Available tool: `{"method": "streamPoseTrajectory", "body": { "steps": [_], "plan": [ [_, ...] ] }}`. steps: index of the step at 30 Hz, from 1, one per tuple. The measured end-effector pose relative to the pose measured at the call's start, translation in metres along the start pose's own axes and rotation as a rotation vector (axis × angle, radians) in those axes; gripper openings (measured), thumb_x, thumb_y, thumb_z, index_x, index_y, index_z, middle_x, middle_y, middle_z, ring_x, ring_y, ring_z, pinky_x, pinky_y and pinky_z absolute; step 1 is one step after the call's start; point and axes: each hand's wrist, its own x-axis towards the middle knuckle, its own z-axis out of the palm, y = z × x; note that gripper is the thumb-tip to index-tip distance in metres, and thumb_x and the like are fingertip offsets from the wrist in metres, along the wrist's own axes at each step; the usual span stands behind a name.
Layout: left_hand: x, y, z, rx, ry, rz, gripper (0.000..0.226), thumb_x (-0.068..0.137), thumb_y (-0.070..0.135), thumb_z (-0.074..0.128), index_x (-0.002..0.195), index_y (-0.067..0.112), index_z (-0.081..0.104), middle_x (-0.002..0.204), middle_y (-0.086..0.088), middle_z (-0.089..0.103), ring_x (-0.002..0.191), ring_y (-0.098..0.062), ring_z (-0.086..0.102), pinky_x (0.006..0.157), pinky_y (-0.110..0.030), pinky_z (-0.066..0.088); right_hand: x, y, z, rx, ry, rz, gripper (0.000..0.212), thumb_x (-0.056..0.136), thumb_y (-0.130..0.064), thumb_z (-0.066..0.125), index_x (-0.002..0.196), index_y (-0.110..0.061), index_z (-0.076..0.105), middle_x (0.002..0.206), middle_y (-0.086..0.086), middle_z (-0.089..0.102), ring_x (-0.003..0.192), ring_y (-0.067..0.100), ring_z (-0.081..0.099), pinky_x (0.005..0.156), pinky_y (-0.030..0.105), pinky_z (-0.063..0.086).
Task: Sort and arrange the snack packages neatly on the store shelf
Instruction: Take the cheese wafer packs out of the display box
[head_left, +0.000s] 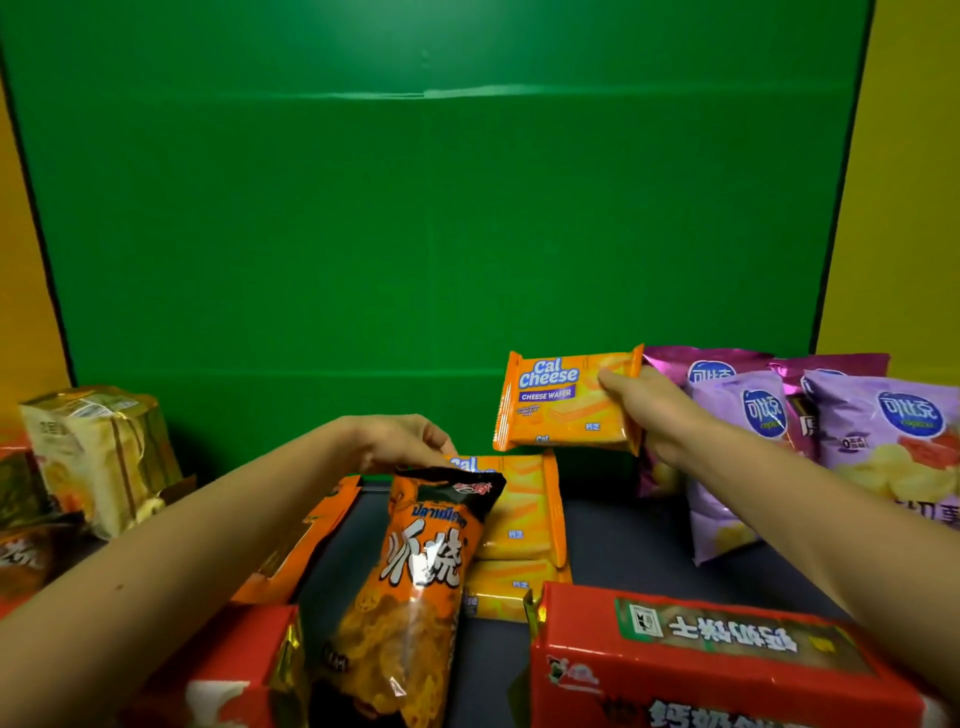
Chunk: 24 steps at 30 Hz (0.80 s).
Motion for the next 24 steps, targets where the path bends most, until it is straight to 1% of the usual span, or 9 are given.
{"method": "streamPoseTrajectory", "body": {
  "steps": [4,6,10,13,15,16,18,20,24],
  "plan": [
    [0.006,-0.004,-0.004,-0.017,-0.09,0.015,0.007,0.08,0.011,0.065,0.085,0.007,0.065,0.066,0.004,0.072,0.057,-0.006,0.067,0.057,-0.018,0.055,0.005,0.007,0.017,-0.027,-0.048,0.029,0.037,0.094,-0.014,0.047,0.125,0.006,0.047,0.118,0.024,0.062,0.048,0.01,0.061,0.044,0.021,0.051],
    [0.009,-0.002,-0.004,-0.004,-0.112,-0.009,0.006,0.08,0.011,0.064,0.084,0.007,0.067,0.066,0.004,0.072,0.056,-0.006,0.066,0.058,-0.019,0.056,0.009,0.011,0.023,-0.034,-0.07,0.039,0.037,0.094,-0.014,0.047,0.125,0.006,0.046,0.118,0.025,0.062,0.054,0.013,0.062,0.047,0.023,0.052],
    [0.012,0.001,0.001,0.081,-0.173,-0.102,0.01,0.085,0.012,0.061,0.081,0.008,0.069,0.061,0.005,0.071,0.052,-0.005,0.065,0.057,-0.019,0.055,0.015,0.021,0.035,-0.085,-0.099,0.075,0.036,0.093,-0.016,0.048,0.123,0.005,0.047,0.116,0.025,0.062,0.068,0.019,0.059,0.065,0.032,0.052],
    [0.012,0.005,0.004,0.252,-0.178,-0.174,0.012,0.088,0.016,0.059,0.08,0.009,0.067,0.057,0.007,0.068,0.048,-0.003,0.062,0.055,-0.015,0.053,0.014,0.03,0.042,-0.139,-0.129,0.109,0.02,0.092,-0.012,0.043,0.099,0.002,0.055,0.09,0.019,0.064,0.063,0.018,0.055,0.057,0.027,0.05],
    [0.011,0.008,0.004,0.326,-0.173,-0.208,0.01,0.086,0.014,0.059,0.082,0.008,0.065,0.059,0.006,0.066,0.047,-0.003,0.06,0.052,-0.015,0.052,0.012,0.034,0.046,-0.165,-0.133,0.148,0.018,0.092,-0.01,0.038,0.078,-0.008,0.049,0.071,0.009,0.055,0.059,0.017,0.052,0.05,0.023,0.046],
    [0.01,0.008,0.004,0.336,-0.162,-0.222,0.008,0.086,0.013,0.059,0.083,0.006,0.063,0.059,0.005,0.065,0.046,-0.003,0.06,0.05,-0.014,0.051,0.012,0.037,0.047,-0.183,-0.136,0.159,0.02,0.092,-0.011,0.037,0.074,-0.011,0.047,0.069,0.008,0.053,0.06,0.017,0.053,0.052,0.024,0.046],
    [0.009,0.01,0.004,0.32,-0.136,-0.233,0.009,0.086,0.013,0.059,0.082,0.005,0.062,0.061,0.002,0.064,0.044,-0.003,0.059,0.047,-0.014,0.049,0.013,0.043,0.048,-0.241,-0.143,0.146,0.021,0.092,-0.014,0.04,0.075,-0.01,0.052,0.081,0.014,0.062,0.073,0.025,0.061,0.069,0.033,0.053],
    [0.008,0.012,0.003,0.3,-0.104,-0.222,0.015,0.086,0.019,0.061,0.076,0.008,0.062,0.061,0.003,0.065,0.046,-0.004,0.061,0.048,-0.015,0.05,0.016,0.048,0.048,-0.378,-0.151,0.117,0.024,0.091,-0.021,0.045,0.092,-0.004,0.061,0.106,0.02,0.066,0.098,0.034,0.063,0.089,0.044,0.051],
    [0.001,0.015,0.003,0.324,-0.08,-0.22,0.022,0.086,0.034,0.06,0.075,0.015,0.062,0.069,0.002,0.065,0.051,-0.006,0.061,0.052,-0.017,0.051,0.016,0.051,0.046,-0.539,-0.112,0.092,0.044,0.089,-0.028,0.054,0.121,0.003,0.051,0.124,0.021,0.058,0.113,0.034,0.056,0.094,0.038,0.047]
  ]
}}
